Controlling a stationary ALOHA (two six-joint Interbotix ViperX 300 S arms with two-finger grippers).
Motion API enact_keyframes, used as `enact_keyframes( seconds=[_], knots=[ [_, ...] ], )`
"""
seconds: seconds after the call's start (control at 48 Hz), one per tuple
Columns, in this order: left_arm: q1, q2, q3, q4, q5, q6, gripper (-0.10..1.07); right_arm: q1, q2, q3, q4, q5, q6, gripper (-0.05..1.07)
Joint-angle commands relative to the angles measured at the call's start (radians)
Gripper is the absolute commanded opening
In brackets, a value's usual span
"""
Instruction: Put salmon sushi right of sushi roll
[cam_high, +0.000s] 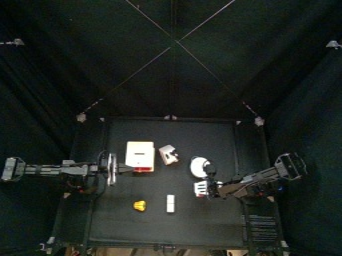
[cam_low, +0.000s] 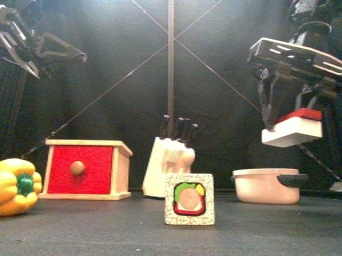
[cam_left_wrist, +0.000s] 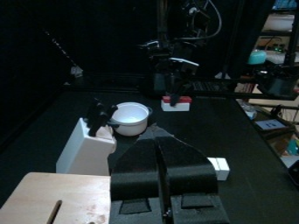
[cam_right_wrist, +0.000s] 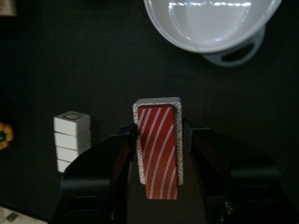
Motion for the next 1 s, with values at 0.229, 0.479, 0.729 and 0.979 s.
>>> enact_keyframes(
  seconds=[0.229, 0.479, 0.729, 0.979],
  knots=[
    [0.002, 0.005, -0.014, 0.000, -0.003, -0.002, -0.03, 0.058, 0.089, -0.060, 0.114, 0.018, 0.009, 0.68],
    [0.002, 0.005, -0.014, 0.000, -0.003, 0.000, -0.03, 0.055, 0.207, -0.103, 0.184, 0.017, -0.015, 0.68],
    [0.002, 0.005, -0.014, 0.000, -0.003, 0.000, -0.03, 0.052, 0.230, -0.098, 0.195, 0.017, -0.012, 0.68],
    [0.002, 0.005, -0.012, 0.000, -0.002, 0.000, -0.03, 0.051, 0.262, -0.103, 0.213, -0.012, -0.015, 0.69]
  ],
)
